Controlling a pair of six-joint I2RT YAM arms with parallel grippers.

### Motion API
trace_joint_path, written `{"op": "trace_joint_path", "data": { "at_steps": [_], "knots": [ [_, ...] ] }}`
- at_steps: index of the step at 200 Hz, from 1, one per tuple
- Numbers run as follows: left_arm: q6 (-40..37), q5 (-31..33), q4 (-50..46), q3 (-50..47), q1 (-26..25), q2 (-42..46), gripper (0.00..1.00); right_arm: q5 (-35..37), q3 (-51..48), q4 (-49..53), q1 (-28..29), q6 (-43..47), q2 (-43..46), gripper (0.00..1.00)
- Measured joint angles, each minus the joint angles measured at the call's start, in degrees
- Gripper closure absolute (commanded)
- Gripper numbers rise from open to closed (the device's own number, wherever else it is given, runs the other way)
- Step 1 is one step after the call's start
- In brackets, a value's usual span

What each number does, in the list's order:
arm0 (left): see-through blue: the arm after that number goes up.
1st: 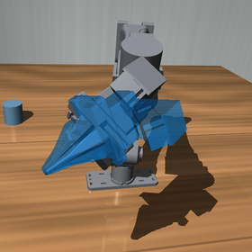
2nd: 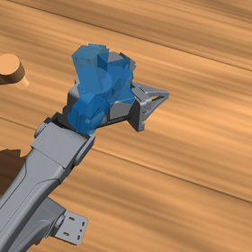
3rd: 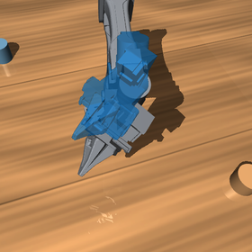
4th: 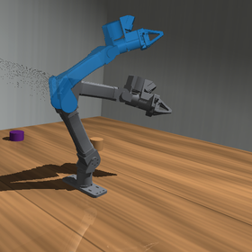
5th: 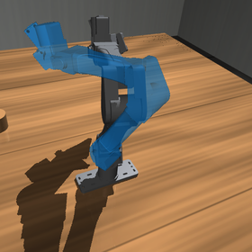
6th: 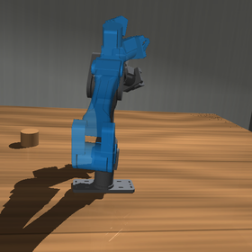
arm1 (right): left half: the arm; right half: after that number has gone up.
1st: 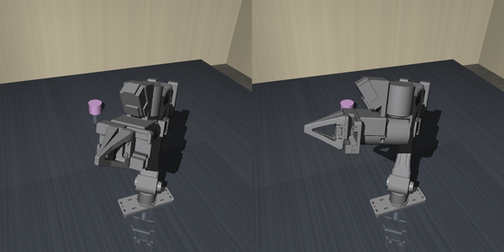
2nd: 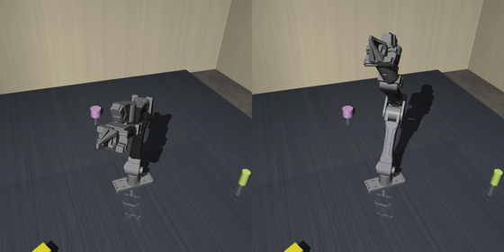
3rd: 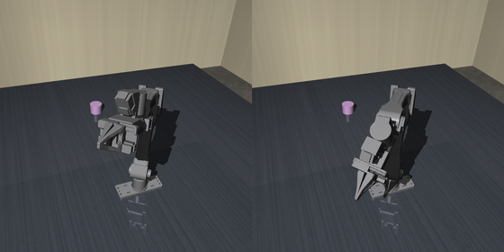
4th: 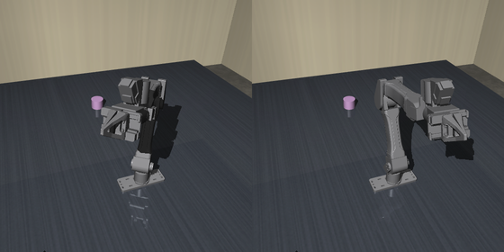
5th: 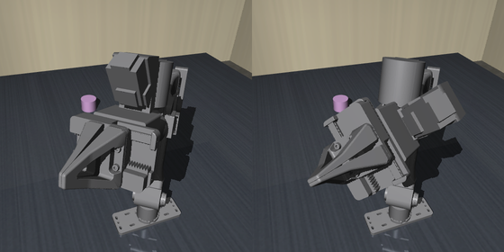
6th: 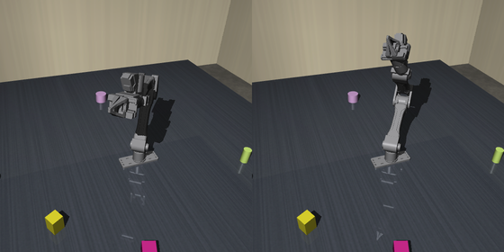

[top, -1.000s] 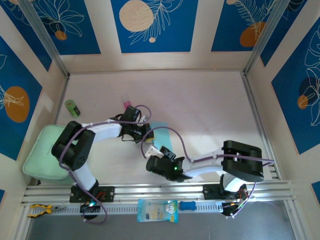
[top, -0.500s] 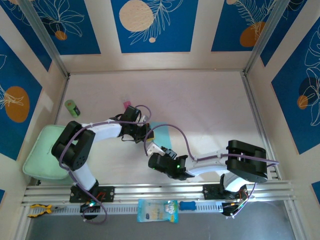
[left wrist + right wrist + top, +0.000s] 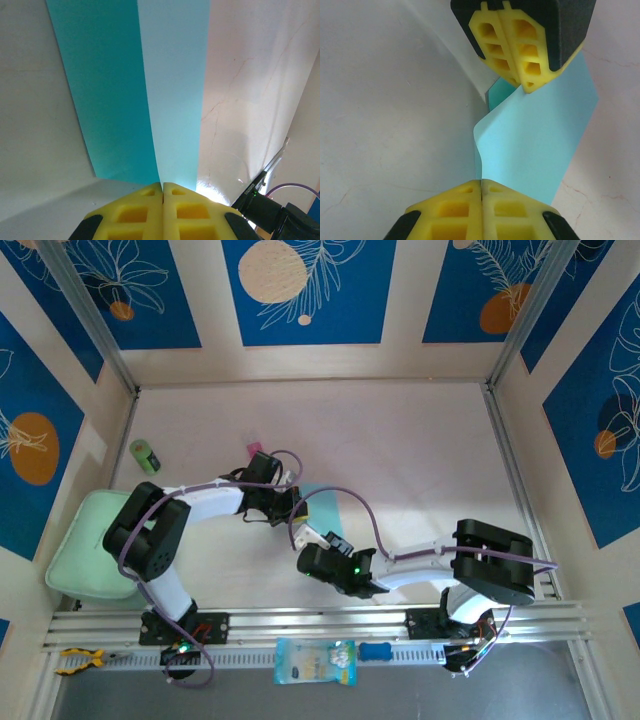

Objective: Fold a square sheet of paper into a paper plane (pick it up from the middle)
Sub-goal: Third fold the triangle at the center of the table.

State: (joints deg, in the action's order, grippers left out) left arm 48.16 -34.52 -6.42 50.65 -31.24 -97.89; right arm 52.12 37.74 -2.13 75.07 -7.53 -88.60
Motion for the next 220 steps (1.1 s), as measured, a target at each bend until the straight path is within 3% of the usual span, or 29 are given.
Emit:
{"op": "trace_joint_path", "data": {
  "at_steps": [25,46,61,78,112,167,220],
  "knots": [
    [-0.2,0.1,-0.3,0.0,0.0,0.1,0.83,-0.9,0.0,0.0,-0.3,0.0,0.0,0.99],
    [-0.8,1.2,-2.5,0.1,0.0,1.3,0.62,-3.4,0.0,0.1,-1.3,-0.5,0.6,0.99],
    [-1.3,3.1,-5.1,0.5,0.2,3.2,0.47,-7.9,-0.3,0.0,-3.0,-1.5,2.4,0.99],
    [-2.8,5.7,-8.9,1.7,0.8,5.8,0.42,-14.9,-1.2,-0.3,-6.4,-3.8,5.5,0.99],
    [-4.2,8.8,-12.8,4.0,3.1,9.5,0.41,-31.9,-2.2,-1.4,-16.0,-10.1,9.2,0.99],
    [-5.3,8.8,-15.5,5.2,4.0,9.9,0.52,-53.9,-1.4,-1.1,-26.0,-17.0,7.1,1.00],
    [-6.8,6.5,-15.5,8.3,4.0,7.7,0.64,-66.3,-2.4,-4.5,-30.6,-21.7,5.1,1.00]
  ]
}}
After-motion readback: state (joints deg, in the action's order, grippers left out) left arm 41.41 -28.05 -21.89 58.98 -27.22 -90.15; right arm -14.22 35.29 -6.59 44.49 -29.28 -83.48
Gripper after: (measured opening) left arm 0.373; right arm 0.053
